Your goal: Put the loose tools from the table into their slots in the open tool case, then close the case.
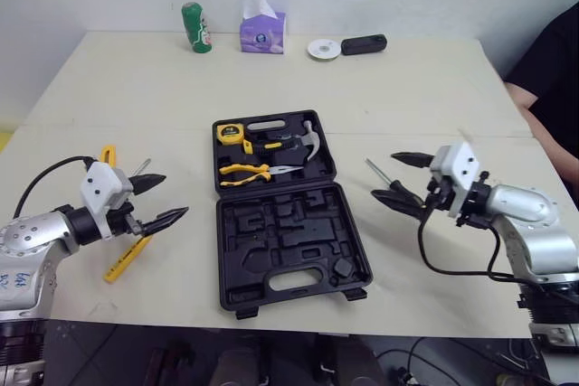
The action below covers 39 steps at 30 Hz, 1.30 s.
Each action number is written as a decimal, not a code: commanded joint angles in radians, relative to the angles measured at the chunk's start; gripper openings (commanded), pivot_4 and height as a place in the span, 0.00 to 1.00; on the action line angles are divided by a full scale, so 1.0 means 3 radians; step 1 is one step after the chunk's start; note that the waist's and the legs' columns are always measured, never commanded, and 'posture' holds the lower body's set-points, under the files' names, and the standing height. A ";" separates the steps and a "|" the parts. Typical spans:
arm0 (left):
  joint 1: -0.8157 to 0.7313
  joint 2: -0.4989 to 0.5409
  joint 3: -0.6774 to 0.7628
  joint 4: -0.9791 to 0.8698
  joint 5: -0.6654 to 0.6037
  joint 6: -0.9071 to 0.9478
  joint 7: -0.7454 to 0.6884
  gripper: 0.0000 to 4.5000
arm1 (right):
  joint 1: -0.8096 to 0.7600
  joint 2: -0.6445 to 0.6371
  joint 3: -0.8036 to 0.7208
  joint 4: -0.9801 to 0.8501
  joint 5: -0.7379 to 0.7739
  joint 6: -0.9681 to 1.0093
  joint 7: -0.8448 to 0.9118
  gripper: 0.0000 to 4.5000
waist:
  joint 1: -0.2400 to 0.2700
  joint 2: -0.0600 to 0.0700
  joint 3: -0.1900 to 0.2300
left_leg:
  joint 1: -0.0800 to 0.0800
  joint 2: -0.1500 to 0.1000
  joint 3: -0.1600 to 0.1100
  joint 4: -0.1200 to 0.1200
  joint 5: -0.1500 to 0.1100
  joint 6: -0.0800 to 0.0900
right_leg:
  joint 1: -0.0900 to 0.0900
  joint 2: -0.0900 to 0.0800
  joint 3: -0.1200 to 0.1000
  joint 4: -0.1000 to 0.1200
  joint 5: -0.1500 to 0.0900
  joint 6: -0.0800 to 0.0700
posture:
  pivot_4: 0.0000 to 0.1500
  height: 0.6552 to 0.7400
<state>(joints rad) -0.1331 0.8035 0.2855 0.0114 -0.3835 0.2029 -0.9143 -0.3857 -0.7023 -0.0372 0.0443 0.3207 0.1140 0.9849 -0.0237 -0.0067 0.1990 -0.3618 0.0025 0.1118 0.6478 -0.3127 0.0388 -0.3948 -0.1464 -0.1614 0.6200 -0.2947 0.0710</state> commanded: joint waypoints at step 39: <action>-0.0635 -0.0555 -0.0832 0.0121 0.0553 0.0448 0.0471 0.01 | -0.0809 0.0572 0.0782 0.0756 -0.1212 -0.0292 -0.0393 0.00 | -0.0007 0.0000 0.0000 | -0.0028 -0.0002 -0.0006 0.0019 0.0011 0.0012 | -0.0010 0.0003 -0.0006 0.0001 0.0006 0.0009 | 1.00 1.00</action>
<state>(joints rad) -0.3049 0.6386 0.0361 0.0557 -0.2243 0.3313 -0.7763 -0.6207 -0.5413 0.1956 0.3012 -0.0527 0.0365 0.8655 -0.0258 -0.0068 0.1991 -0.3703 0.0018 0.1101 0.6537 -0.3093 0.0425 -0.3978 -0.1455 -0.1632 0.6201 -0.2928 0.0737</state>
